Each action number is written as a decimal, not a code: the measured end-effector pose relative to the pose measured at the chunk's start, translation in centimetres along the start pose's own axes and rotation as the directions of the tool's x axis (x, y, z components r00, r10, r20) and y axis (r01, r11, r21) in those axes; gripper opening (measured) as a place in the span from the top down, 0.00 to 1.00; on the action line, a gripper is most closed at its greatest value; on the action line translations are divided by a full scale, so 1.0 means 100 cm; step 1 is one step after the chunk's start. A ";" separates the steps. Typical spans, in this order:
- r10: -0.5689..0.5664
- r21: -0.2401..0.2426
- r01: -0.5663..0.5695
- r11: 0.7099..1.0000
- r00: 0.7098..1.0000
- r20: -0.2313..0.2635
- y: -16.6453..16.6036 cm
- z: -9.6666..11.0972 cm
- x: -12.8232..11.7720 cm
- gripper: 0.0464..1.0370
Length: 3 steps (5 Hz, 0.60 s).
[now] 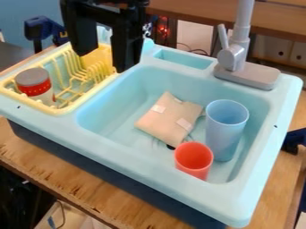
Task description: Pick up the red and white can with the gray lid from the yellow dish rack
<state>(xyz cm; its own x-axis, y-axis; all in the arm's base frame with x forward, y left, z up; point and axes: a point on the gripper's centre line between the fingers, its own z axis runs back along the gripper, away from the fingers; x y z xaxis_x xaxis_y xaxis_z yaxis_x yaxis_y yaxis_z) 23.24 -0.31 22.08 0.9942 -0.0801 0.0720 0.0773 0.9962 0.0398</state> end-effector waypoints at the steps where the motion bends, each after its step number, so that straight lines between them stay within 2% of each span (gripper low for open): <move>1: -0.006 -0.003 0.005 1.000 1.000 -0.023 -0.001 -0.006 -0.001 0.04; 2: 0.019 -0.006 -0.019 1.000 0.999 -0.040 0.022 -0.019 -0.009 0.04; 3: 0.040 0.002 -0.039 0.999 0.997 -0.061 0.042 -0.023 -0.018 0.04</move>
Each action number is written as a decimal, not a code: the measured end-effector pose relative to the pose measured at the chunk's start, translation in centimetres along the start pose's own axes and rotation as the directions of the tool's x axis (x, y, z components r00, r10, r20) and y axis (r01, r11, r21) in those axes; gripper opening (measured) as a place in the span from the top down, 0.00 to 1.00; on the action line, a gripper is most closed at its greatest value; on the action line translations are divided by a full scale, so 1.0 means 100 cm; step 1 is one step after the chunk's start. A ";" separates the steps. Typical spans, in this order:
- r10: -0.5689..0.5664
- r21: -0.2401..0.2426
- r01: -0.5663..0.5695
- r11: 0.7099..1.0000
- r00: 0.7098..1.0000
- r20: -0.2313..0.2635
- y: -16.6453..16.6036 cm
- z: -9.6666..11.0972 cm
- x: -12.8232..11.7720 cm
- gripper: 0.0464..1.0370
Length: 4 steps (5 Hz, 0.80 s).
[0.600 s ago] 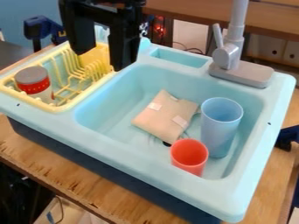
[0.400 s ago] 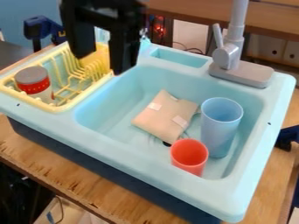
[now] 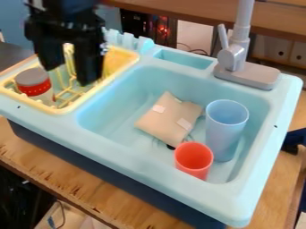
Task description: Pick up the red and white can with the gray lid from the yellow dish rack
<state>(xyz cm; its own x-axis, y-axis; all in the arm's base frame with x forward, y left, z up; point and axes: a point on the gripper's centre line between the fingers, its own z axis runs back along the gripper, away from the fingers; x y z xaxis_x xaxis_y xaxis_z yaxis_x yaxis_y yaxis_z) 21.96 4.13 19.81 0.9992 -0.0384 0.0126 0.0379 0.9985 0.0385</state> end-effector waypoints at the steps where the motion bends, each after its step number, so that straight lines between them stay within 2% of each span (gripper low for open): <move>1: 0.030 0.019 -0.029 0.999 0.999 -0.038 0.021 -0.002 -0.011 0.04; 2: -0.059 0.071 0.070 0.995 0.987 -0.147 0.040 -0.009 -0.021 0.04; 3: -0.051 0.059 0.061 0.996 0.985 -0.165 0.062 -0.016 -0.025 0.04; 4: -0.112 0.039 0.120 0.992 0.980 -0.164 0.071 -0.023 -0.023 0.04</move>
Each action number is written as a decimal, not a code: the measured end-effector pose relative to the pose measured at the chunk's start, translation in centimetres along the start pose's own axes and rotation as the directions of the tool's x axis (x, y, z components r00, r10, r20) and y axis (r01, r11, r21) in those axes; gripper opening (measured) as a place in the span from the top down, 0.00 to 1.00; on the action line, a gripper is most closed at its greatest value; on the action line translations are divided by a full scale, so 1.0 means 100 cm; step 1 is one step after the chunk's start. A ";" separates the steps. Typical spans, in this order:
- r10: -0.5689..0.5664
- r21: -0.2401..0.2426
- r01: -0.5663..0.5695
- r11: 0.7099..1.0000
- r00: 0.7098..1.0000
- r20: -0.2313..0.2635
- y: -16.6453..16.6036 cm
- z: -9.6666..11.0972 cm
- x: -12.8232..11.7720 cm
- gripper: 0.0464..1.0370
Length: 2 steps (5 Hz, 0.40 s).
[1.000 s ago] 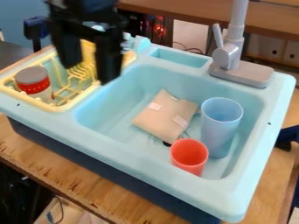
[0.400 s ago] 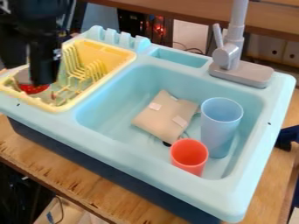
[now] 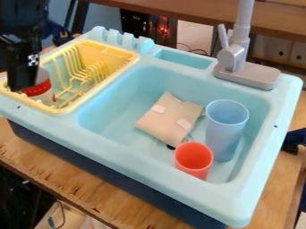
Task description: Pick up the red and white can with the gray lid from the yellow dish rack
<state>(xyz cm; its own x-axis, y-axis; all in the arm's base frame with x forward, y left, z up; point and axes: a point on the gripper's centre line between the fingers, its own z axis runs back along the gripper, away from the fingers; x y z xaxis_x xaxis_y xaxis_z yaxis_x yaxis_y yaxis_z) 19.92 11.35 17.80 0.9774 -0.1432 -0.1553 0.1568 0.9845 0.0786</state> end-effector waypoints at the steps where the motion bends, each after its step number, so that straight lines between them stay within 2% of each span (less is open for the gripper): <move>1: 0.021 -0.025 -0.021 0.999 1.000 -0.012 0.008 -0.011 0.003 0.04; 2: 0.006 -0.039 -0.008 0.999 1.000 -0.029 0.010 -0.020 0.007 0.04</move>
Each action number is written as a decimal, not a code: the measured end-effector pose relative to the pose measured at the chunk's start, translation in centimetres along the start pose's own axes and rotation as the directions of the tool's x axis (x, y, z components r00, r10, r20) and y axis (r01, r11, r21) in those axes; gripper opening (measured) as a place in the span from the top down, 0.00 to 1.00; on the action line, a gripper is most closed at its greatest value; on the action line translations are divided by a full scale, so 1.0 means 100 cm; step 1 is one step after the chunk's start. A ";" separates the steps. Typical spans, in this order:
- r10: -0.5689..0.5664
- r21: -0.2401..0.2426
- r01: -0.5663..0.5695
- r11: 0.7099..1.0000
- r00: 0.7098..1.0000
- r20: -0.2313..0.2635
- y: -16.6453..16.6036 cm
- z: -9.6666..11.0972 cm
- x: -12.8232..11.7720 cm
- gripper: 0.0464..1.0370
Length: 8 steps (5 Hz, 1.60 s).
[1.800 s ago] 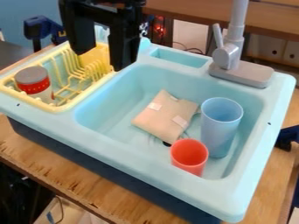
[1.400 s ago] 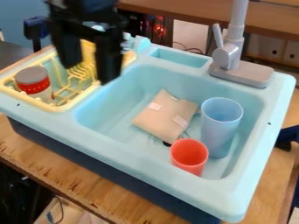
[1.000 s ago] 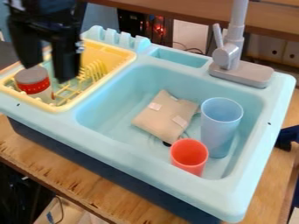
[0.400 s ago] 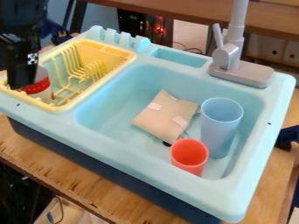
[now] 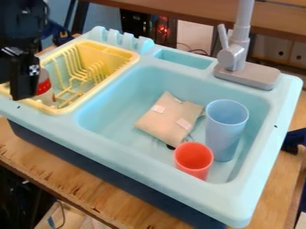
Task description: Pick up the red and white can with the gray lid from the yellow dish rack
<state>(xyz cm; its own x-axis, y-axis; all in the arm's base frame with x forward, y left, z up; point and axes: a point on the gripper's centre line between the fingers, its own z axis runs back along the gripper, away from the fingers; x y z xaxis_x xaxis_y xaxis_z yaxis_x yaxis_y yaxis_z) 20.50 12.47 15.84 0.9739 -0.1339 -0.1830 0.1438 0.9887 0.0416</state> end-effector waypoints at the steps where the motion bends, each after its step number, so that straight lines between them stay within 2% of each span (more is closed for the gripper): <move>1: -0.014 -0.014 0.014 1.000 1.000 -0.007 0.001 -0.007 0.005 0.04; 3: -0.028 -0.038 0.030 0.999 0.999 0.032 0.004 -0.010 0.023 0.04; 4: -0.038 -0.065 0.042 0.997 0.998 0.056 0.004 -0.010 0.033 0.04; 6: -0.044 -0.086 0.051 0.995 0.996 0.076 0.011 -0.020 0.055 0.04; 7: -0.033 -0.090 0.041 0.995 0.996 0.089 0.011 -0.015 0.058 0.04; 8: -0.018 -0.080 0.028 0.996 0.992 0.122 0.009 -0.004 0.056 0.04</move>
<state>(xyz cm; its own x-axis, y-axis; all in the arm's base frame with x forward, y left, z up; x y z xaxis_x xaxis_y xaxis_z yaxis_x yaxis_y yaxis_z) 26.01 12.62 14.46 0.9854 -0.1586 -0.0624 0.1562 0.9868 -0.0417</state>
